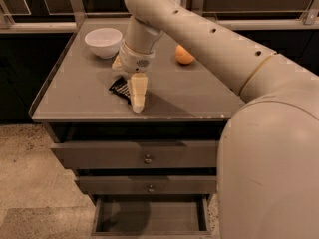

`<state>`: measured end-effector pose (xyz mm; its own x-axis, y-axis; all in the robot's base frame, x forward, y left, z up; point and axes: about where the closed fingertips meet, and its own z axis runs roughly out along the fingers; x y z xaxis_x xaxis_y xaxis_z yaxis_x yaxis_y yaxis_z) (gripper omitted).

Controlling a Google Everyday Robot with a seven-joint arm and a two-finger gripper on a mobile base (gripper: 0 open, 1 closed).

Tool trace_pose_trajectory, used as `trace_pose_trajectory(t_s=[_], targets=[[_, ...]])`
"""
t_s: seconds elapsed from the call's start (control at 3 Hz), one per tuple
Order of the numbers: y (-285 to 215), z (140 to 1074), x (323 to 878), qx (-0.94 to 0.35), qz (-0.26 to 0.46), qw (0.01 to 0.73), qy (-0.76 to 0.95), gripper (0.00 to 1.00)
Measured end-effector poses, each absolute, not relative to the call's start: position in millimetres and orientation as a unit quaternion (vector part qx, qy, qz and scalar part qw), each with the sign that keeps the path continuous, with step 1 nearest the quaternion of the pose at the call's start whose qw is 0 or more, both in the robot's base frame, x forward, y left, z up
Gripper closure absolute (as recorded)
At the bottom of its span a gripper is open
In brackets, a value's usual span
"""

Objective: Place rxbar chocolate into bottom drawer

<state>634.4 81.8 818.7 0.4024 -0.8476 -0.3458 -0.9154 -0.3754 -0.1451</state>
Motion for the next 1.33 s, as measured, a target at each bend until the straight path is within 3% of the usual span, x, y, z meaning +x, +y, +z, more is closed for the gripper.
trace_pose_trajectory(t_s=[0.33, 1.33], targets=[[84.7, 806.9, 631.7, -0.821, 0.119, 0.152, 0.537, 0.17], [84.7, 831.5, 631.7, -0.822, 0.119, 0.152, 0.537, 0.87]])
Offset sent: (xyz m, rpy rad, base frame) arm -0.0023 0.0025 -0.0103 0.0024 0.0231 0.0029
